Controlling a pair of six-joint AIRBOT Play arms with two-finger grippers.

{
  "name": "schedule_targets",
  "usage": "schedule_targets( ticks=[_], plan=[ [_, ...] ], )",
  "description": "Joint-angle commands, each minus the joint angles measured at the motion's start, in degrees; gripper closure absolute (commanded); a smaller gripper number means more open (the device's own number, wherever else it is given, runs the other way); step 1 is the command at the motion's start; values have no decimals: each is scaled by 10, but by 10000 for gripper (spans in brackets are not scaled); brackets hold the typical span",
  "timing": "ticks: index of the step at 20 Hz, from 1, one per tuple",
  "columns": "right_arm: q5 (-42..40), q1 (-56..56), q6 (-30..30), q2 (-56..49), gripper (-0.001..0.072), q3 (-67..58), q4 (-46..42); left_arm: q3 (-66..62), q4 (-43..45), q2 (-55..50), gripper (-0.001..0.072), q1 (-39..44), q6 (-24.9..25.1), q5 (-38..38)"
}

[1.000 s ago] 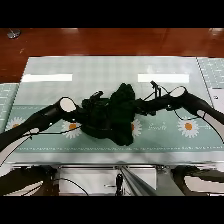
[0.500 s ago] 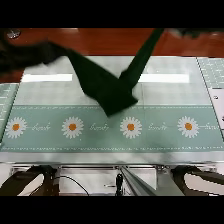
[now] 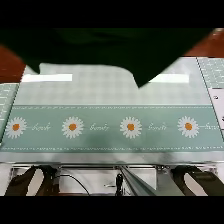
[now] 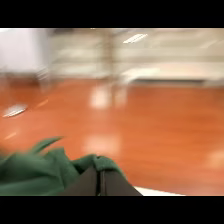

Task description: Fold the shirts.

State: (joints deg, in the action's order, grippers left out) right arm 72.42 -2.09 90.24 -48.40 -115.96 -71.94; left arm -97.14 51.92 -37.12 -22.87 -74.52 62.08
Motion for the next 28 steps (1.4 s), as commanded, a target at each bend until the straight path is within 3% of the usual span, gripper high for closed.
schedule_targets(
  ticks=[1,7,10,14,17,24,25,26,27,28],
  plan=[
    [61,-1,33,112,685,42,-139,23,159,93,683,-18,-33,38],
    [89,-1,88,178,686,231,-208,302,214,188,683,81,-46,76],
    [41,-1,91,148,687,339,-200,459,189,185,683,83,-68,71],
    [-55,-1,77,19,686,406,-101,614,116,148,683,83,-64,-34],
    [-142,-1,73,-106,685,399,-48,662,49,82,683,83,-43,-63],
    [-153,-1,72,-319,684,327,75,662,38,-119,675,98,-39,-113],
    [-152,-4,72,-330,643,327,85,658,37,-144,503,103,-39,-123],
    [-148,-13,71,-336,407,327,95,648,38,-169,37,104,-39,-125],
    [-136,-30,66,-335,63,325,104,631,46,-187,0,99,-39,-115],
    [-103,-53,54,-333,88,314,101,600,84,-203,0,87,-39,-83]
  ],
)
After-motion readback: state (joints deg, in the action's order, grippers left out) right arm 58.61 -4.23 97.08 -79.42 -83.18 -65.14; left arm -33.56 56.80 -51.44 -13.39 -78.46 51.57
